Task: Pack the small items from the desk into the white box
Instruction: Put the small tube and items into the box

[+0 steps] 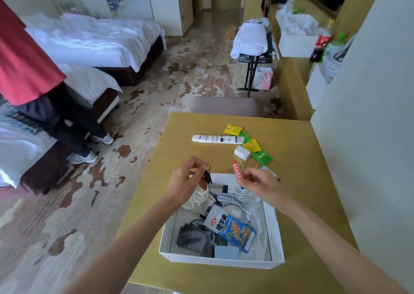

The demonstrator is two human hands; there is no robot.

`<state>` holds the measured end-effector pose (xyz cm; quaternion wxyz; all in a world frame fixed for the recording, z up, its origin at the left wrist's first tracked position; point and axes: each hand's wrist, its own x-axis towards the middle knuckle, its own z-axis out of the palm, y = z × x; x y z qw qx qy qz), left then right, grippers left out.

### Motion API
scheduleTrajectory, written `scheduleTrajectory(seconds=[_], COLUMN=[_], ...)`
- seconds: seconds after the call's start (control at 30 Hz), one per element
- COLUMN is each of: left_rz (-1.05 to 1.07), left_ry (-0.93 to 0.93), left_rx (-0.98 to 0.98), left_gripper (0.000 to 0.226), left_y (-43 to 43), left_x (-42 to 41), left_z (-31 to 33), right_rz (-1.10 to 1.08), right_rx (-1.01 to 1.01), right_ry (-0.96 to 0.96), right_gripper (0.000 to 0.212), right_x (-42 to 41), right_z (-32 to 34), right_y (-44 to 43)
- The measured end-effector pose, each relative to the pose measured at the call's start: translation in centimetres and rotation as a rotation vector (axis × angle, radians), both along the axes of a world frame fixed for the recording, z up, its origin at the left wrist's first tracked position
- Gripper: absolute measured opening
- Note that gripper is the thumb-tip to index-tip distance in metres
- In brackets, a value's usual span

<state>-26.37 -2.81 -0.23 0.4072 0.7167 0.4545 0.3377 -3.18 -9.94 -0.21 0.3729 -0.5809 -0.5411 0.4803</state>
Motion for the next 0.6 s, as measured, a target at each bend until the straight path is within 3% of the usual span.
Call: scheduleTrajectory(seconds=[0.17,0.5,0.6], left_rz=[0.003,-0.235,-0.3], left_ry=[0.099,0.52,0.61], left_rx=[-0.115,0.014,0.102], left_gripper=[0.015,0.014,0.012], left_y=[-1.3,0.1,0.2], left_x=[0.0,1.0,1.1], left_z=[-3.2,-8.3,-8.9], right_rz=[-0.024,-0.158,-0.209], right_rx=[-0.011,-0.043,0.002], right_ry=[-0.132,-0.382,-0.554], right_gripper=[0.008,0.01,0.011], right_x=[-1.5,-3.3,-3.2], right_z=[-1.8,-4.0,-4.5], right_y=[-2.3,-5.0,-5.5])
